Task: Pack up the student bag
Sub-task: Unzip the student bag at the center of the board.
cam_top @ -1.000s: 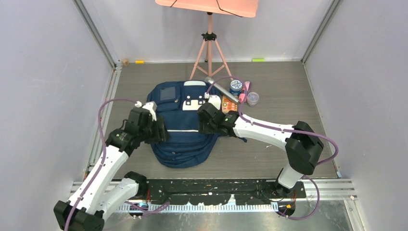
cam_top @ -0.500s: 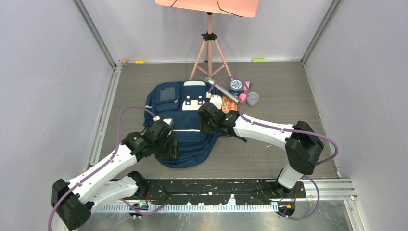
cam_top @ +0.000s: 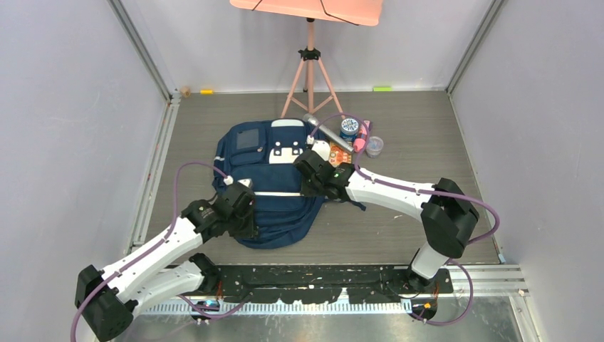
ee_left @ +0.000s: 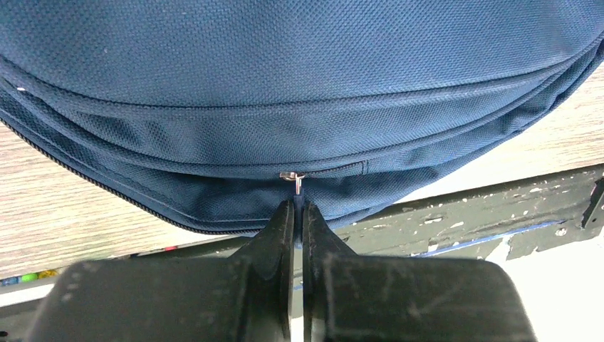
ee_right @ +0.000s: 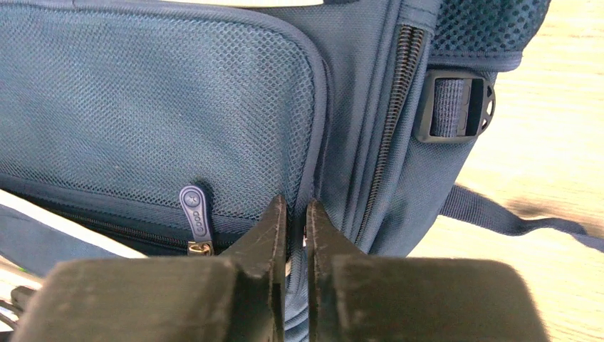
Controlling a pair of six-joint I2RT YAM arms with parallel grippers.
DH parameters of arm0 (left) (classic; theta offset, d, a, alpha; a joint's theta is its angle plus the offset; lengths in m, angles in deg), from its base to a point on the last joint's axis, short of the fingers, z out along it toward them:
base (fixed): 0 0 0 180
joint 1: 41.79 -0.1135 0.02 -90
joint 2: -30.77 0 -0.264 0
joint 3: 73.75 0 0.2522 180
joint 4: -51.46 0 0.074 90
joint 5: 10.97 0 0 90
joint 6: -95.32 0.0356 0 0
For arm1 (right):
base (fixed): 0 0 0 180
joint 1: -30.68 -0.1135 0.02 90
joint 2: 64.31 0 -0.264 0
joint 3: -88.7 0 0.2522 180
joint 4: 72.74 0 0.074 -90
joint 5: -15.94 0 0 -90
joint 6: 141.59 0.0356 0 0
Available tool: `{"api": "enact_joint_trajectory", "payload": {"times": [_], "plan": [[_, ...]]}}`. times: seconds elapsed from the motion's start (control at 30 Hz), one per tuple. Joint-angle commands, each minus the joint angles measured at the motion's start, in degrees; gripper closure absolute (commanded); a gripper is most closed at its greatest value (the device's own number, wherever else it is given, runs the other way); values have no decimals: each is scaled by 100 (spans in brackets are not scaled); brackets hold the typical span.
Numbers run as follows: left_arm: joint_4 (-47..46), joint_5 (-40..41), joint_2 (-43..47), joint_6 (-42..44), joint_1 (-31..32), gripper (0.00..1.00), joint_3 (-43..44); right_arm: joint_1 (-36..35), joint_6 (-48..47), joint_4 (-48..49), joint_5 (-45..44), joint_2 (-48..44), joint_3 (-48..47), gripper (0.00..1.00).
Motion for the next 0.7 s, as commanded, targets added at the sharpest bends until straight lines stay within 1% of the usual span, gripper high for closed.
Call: {"api": "enact_joint_trajectory", "payload": {"times": [0.0,0.03,0.07,0.1,0.13,0.23,0.37,0.47,0.57,0.67], "plan": [[45,414,26,186,24,100,215,68,94,513,-46,26,52,97],[158,550,-10,268,12,100,302,70,72,494,-161,7,63,99],[284,670,599,348,-9,100,406,82,55,468,-237,-38,69,99],[373,771,11,434,-49,100,498,94,12,462,-375,-85,89,99],[449,854,-93,525,-107,100,577,119,-10,451,-441,-106,100,99],[553,1016,-122,785,-396,100,756,263,-80,426,-571,-177,139,100],[538,768,-96,1153,-1187,100,920,430,-162,404,-626,-282,202,100],[571,668,-112,1353,-1626,100,1023,523,-218,408,-622,-351,210,100],[871,856,-220,1509,-1763,100,1251,596,-296,415,-594,-422,198,100],[838,964,-279,1549,-1827,100,1356,638,-383,514,-531,-458,198,100]]}}
